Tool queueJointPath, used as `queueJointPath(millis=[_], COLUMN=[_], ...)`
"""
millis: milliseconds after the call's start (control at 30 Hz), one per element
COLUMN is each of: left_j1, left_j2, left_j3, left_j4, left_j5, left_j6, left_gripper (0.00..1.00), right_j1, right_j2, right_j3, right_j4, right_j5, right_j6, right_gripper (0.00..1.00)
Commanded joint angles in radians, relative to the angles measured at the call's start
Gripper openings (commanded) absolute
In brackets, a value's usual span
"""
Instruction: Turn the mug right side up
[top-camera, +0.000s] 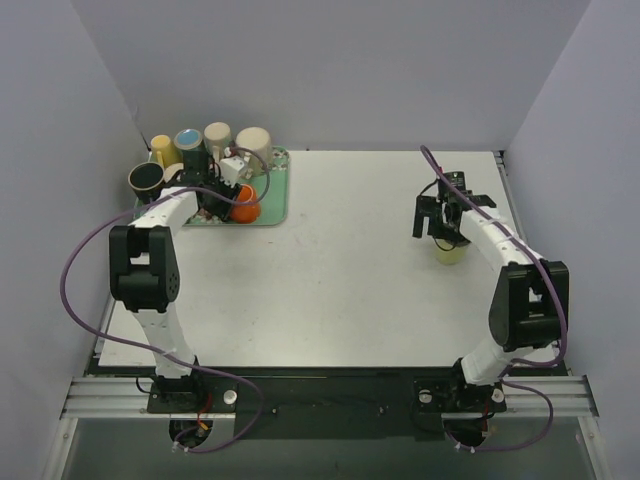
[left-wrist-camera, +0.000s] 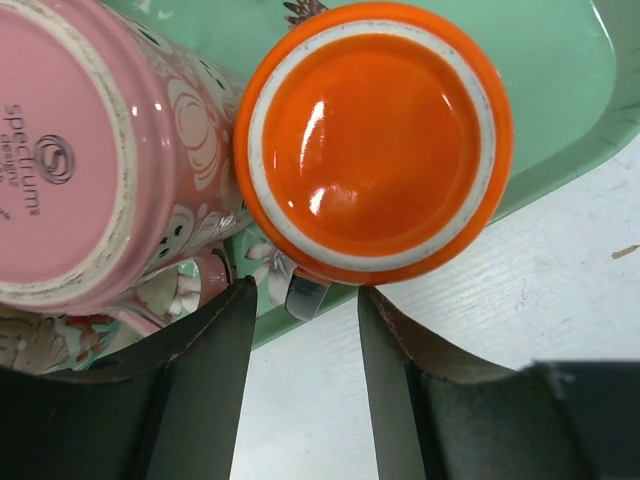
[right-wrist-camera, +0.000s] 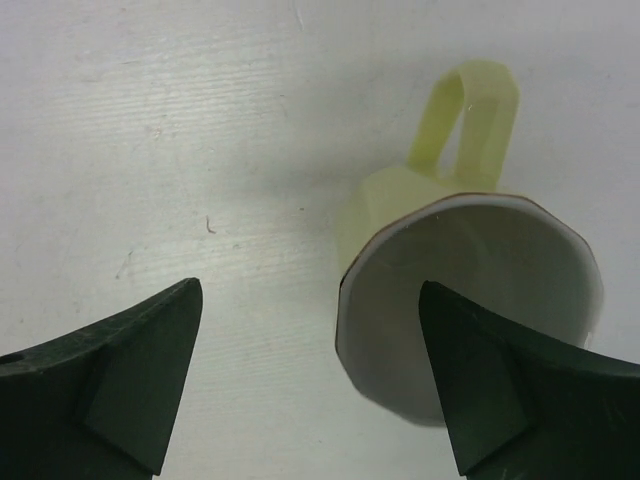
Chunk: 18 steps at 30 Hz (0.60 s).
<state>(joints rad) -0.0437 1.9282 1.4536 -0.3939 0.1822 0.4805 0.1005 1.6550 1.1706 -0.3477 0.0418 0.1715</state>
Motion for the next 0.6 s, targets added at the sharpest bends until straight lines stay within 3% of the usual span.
queueJointPath(millis=[0,267,400,433,567], left_j1=[0.008,0.008,0.008,0.008,0.008], left_j2=[0.058,0.103,0.092,0.089,0.052], left_j3=[0.047,0.05,0.036,0.034,0.043], left_j4=[0.044,0.067,0.107,0.109,0.066], left_j5=[0.008,0.043,0.051,0.053,0.08], left_j6=[0.006,0.035,0.015,0.009,-0.029], left_gripper=[0.54,0.5,0.19,0.02,0.0], right_j1=[0.03,0.102,0.126,0.131,0.16], right_j2=[-0.127,-0.271,-0.322,-0.333,-0.36], right_j3=[0.005,-0.04,-0.051,-0.052,-0.048], right_j4=[-0.06,-0.082,-0.086,-0.088,-0.109], right_j5=[-0.002,0.015,0.035,0.041,0.061], right_j6=[0.003,0.002,-0.001,0.0,-0.006], right_gripper=[0.87,0.88,0.88,0.88,0.88])
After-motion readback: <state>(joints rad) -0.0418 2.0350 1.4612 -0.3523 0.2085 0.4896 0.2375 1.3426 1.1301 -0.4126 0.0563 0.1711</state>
